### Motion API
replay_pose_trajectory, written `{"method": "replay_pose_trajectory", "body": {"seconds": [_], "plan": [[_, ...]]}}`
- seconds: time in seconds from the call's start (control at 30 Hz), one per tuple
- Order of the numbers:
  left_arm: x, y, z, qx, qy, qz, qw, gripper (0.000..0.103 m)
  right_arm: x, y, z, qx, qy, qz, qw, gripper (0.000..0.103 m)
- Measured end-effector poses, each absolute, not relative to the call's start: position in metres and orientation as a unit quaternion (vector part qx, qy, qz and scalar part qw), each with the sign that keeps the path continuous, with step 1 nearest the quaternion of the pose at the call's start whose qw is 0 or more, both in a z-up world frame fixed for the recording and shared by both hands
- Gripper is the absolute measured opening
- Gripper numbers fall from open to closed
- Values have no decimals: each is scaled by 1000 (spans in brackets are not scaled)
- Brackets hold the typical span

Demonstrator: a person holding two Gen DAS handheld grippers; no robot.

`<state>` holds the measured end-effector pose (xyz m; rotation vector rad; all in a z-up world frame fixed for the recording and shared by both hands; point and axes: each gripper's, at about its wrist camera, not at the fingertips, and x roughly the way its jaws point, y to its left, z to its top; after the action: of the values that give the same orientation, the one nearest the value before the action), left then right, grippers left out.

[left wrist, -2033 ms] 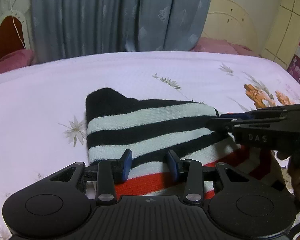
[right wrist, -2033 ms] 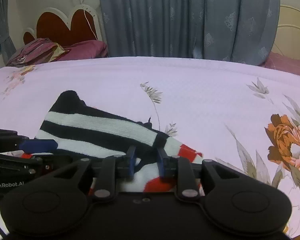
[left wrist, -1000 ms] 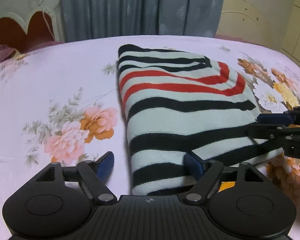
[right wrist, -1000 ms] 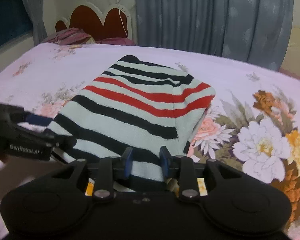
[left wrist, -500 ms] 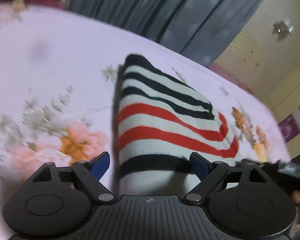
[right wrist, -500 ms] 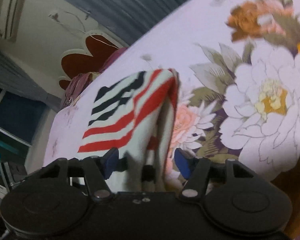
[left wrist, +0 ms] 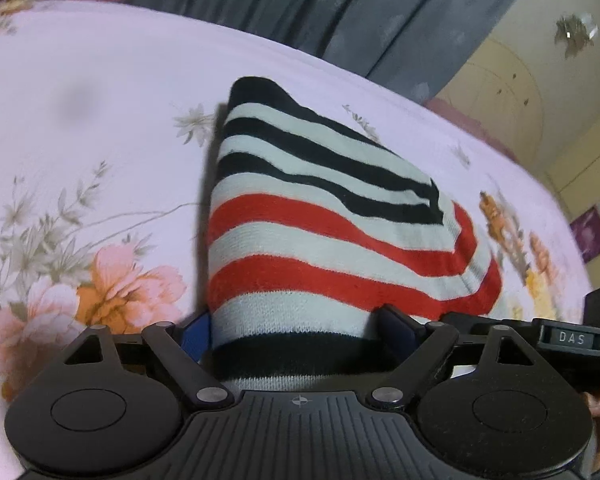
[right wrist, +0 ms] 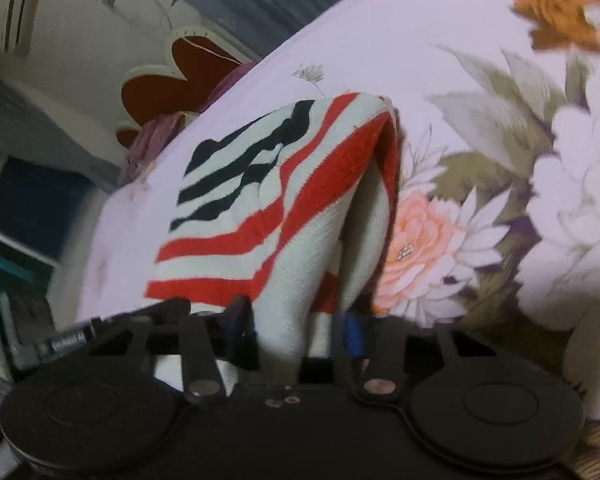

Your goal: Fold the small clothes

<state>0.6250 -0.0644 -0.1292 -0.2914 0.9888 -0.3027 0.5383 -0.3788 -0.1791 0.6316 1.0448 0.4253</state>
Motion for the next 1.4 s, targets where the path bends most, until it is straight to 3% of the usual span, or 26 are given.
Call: {"method": "replay_pose_trajectory", "body": {"seconds": [0.13,0.33,0.7,1.03,1.27,1.4], "plan": [[619,-76,-118,-95,453,-147,874,59,534,-366,-169,251,479,189,819,36],[609,-86,-102,-51,427,-156,889,52,524,-343,-144,187,456,175,852,33],[589,-14,-63,-60,383,-185,903,52,510,-263,-90,106,405,165,893,33],[577,134,-61,-68,383,-170,905,52,515,-132,-101,94,398,179,895,33],[578,207,-90,-84,407,-151,897,52,526,-65,-127,98,415,192,884,33],[578,228,-120,-108,420,-152,888,69,531,-60,-160,105,450,163,872,33]]}}
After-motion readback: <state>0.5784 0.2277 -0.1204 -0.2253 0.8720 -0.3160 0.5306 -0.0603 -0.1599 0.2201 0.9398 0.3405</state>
